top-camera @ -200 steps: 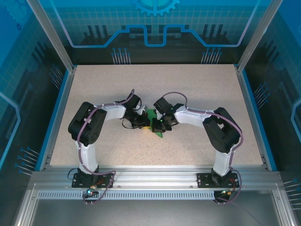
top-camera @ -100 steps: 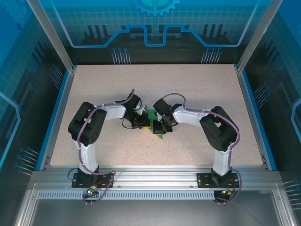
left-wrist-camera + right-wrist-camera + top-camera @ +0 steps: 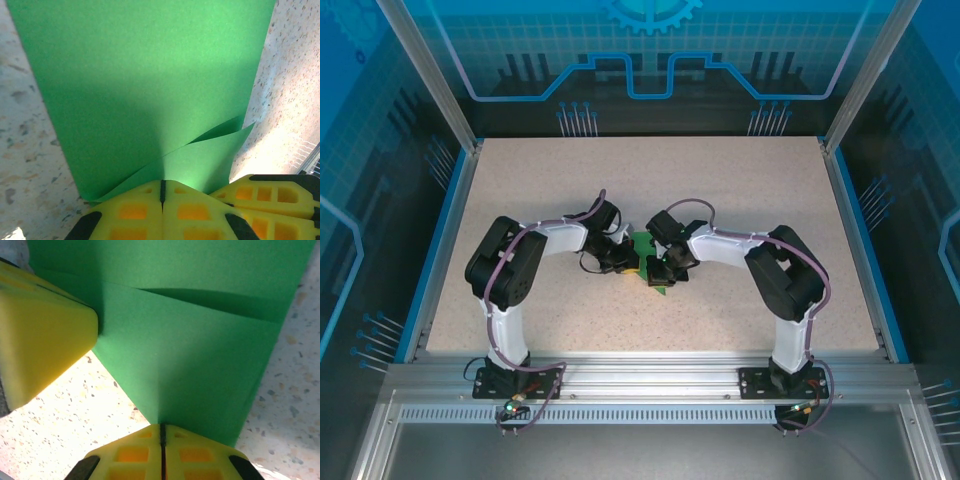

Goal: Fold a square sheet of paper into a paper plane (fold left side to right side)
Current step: Third fold the triangle at the center of the table.

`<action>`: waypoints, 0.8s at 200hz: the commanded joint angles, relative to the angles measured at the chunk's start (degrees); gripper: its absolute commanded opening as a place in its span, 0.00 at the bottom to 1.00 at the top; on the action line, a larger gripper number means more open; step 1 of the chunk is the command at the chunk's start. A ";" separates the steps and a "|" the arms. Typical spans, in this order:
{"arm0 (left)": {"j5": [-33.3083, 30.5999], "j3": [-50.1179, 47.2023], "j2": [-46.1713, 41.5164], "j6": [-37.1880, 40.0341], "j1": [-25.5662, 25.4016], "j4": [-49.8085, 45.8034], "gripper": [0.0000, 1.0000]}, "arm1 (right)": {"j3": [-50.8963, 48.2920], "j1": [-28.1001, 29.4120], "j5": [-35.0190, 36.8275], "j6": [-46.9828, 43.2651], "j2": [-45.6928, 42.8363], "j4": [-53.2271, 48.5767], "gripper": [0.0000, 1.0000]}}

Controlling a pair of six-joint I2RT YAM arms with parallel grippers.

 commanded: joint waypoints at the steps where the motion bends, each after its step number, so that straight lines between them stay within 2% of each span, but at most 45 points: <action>1: -5.49 -1.26 3.32 0.53 -0.35 -5.15 0.00 | -2.32 0.55 1.05 0.97 -1.31 -5.07 0.08; 160: -6.83 -0.31 3.81 1.09 -0.34 -6.62 0.00 | -10.95 0.47 1.01 2.62 -5.54 -4.65 0.08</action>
